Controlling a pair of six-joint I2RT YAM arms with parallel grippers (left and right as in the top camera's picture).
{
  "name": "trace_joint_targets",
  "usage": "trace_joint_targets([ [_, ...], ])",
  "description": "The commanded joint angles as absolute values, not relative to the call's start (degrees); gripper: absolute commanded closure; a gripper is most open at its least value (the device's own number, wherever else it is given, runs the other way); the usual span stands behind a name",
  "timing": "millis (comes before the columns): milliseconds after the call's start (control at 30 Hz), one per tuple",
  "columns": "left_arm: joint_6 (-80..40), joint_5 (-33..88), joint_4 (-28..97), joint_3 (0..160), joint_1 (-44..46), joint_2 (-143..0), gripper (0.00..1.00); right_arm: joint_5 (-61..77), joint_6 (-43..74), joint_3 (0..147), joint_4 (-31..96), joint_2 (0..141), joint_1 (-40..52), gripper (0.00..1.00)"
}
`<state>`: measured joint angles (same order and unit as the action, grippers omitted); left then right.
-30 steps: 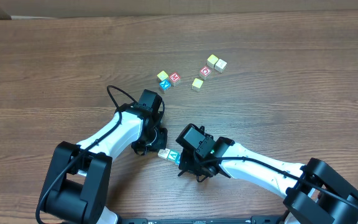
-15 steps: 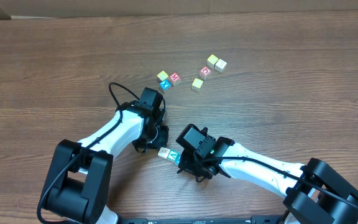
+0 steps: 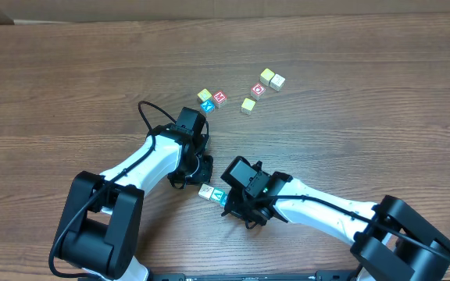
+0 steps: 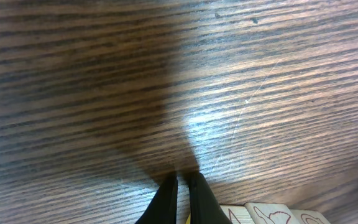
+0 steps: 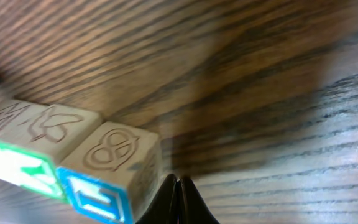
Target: Flip 5 blocks
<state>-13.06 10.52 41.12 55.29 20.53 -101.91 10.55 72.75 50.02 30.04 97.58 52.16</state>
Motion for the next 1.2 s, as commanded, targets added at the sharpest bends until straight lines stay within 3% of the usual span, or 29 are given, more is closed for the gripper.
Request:
trace_joint_targets([
  [0, -12.19, 5.63, 40.07, 52.23, 20.82, -107.9, 0.96, 10.59, 73.56, 49.82, 29.87, 98.08, 52.07, 0.96],
  [533, -20.27, 0.64, 47.94, 52.23, 15.84, -107.9, 0.96, 9.87, 73.52, 49.82, 29.85, 98.08, 52.05, 0.96],
  [1167, -5.72, 3.22, 47.31, 52.23, 19.27, -107.9, 0.96, 9.52, 73.08, 49.82, 29.82, 98.08, 52.05, 0.96],
])
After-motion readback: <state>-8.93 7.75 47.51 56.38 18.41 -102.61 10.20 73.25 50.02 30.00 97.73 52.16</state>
